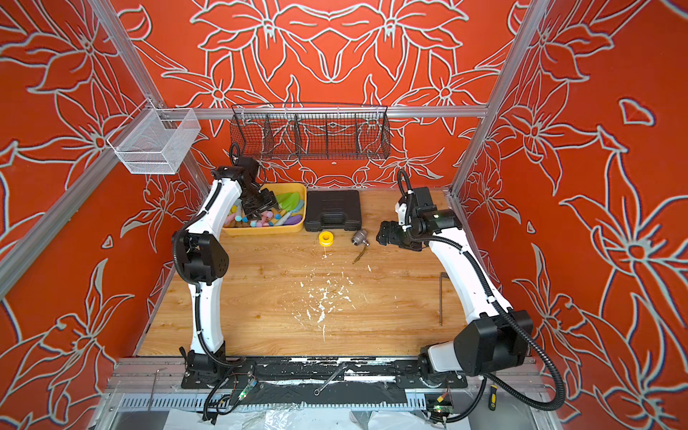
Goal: Take the shovel out of the storage box
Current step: Pick up the shovel from the storage box.
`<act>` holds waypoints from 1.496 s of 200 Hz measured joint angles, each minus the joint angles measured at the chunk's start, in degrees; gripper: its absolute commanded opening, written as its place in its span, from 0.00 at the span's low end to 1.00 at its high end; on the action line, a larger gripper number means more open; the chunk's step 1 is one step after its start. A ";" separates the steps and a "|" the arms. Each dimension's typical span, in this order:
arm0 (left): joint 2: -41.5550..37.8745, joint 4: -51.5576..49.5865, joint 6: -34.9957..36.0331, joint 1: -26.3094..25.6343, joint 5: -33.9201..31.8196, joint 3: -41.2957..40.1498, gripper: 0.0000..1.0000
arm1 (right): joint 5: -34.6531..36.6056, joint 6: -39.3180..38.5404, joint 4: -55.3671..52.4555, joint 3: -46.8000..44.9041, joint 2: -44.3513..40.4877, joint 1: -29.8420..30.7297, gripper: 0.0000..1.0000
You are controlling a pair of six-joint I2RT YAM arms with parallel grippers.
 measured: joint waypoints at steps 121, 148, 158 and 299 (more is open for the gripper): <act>7.56 -0.55 -4.63 0.15 -0.39 6.73 0.67 | -2.05 -0.59 0.15 -0.07 0.94 0.02 0.86; 8.55 -0.15 -6.23 0.44 -1.88 7.58 0.65 | -2.54 -0.59 0.44 -0.07 1.25 0.04 0.85; 9.07 0.17 -6.93 0.57 -2.47 8.04 0.64 | -2.84 -0.59 0.57 -0.07 1.22 0.04 0.85; 15.85 3.85 -11.58 3.30 -2.10 13.03 0.43 | -3.61 0.09 2.27 -1.22 3.17 1.25 0.81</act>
